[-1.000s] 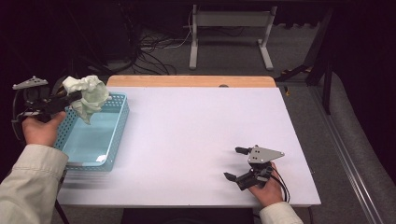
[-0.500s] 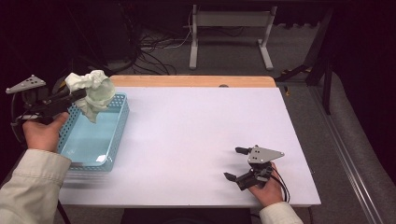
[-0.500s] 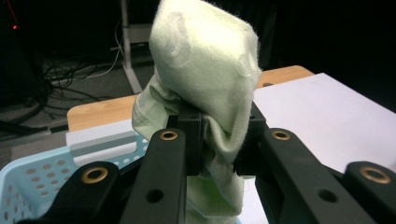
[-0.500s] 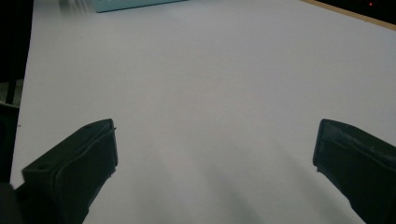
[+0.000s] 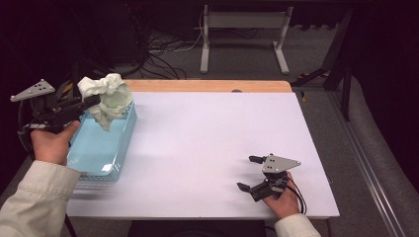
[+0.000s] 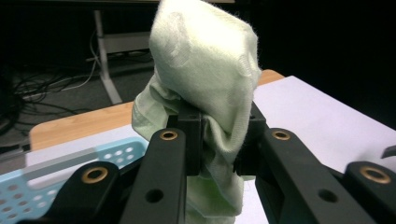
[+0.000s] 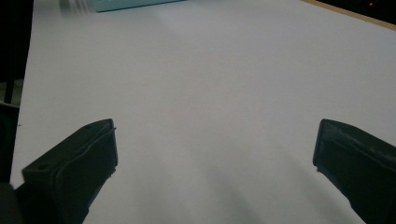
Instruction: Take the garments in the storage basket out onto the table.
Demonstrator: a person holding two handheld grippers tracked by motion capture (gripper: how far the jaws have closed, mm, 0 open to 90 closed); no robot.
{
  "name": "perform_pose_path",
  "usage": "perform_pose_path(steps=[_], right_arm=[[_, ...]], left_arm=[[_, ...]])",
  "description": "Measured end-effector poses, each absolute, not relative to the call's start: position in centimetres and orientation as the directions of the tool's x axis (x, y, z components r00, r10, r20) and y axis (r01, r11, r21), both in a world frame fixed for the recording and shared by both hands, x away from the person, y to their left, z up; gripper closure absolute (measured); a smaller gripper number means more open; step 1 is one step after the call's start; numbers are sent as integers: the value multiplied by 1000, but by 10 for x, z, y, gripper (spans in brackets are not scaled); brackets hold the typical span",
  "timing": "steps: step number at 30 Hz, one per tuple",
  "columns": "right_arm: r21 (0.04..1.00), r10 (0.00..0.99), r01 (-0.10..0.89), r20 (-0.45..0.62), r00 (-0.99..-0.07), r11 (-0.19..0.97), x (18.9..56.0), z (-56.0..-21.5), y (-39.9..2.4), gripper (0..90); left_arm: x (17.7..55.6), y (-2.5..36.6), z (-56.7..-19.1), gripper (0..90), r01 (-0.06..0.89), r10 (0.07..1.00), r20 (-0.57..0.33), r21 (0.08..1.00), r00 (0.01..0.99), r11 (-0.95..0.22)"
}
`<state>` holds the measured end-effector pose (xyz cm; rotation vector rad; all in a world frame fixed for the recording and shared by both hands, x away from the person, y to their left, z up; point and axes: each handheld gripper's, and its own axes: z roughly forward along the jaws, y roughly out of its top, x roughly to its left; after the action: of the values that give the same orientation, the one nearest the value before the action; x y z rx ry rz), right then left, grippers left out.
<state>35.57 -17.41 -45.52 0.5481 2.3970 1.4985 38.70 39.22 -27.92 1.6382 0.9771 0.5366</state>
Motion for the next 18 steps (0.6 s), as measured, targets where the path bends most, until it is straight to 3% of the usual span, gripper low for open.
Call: perform_pose_path(steps=[18], right_arm=[[902,440,174,-20,-898,396,355,-455,-174,4]], left_arm=[[394,325,-288,778,302,713,-160,950,683,-76]])
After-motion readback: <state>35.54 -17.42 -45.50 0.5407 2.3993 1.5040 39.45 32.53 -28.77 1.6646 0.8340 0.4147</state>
